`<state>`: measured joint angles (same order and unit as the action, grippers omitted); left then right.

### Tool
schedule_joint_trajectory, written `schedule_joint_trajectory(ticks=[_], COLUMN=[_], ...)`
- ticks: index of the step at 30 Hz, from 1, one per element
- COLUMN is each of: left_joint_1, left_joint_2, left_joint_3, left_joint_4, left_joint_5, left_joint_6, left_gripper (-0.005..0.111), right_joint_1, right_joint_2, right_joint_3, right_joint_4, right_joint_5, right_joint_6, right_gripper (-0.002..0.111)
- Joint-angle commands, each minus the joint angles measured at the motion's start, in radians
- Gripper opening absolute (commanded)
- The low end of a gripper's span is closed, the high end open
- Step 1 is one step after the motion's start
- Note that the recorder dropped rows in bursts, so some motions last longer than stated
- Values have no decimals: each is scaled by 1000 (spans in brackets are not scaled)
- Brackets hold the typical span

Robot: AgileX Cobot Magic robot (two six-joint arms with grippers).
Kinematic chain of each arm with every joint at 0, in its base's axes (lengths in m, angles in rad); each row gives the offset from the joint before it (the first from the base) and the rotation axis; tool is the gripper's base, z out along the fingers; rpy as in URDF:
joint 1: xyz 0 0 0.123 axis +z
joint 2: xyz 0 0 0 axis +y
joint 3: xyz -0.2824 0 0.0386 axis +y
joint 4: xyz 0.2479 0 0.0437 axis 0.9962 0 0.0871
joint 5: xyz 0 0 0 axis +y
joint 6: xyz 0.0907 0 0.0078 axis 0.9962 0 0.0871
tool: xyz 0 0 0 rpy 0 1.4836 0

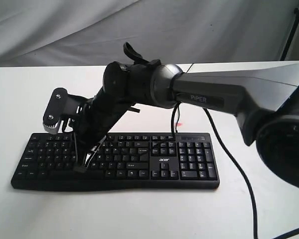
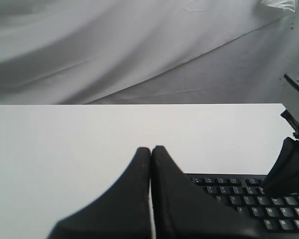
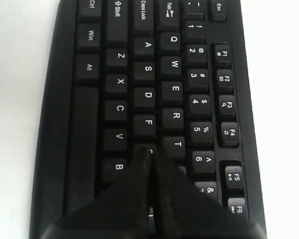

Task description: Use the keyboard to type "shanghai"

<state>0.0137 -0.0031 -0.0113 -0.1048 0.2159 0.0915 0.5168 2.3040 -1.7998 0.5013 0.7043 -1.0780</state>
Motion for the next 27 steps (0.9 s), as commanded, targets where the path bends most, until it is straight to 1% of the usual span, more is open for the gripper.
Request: schedule_joint_trajectory(ticks=[1, 27], left_joint_1=[-4, -4], left_joint_2=[3, 3], left_joint_3=[1, 1], left_joint_4=[-4, -4], left_joint_5=[-3, -3], left_joint_6=[-1, -1], left_gripper=[1, 1], right_joint_1=[-8, -16], right_joint_2=[5, 50], right_joint_3=[3, 3], right_joint_4=[14, 59], right_joint_5=[-10, -20], right_joint_6=[-14, -70], right_gripper=[0, 0])
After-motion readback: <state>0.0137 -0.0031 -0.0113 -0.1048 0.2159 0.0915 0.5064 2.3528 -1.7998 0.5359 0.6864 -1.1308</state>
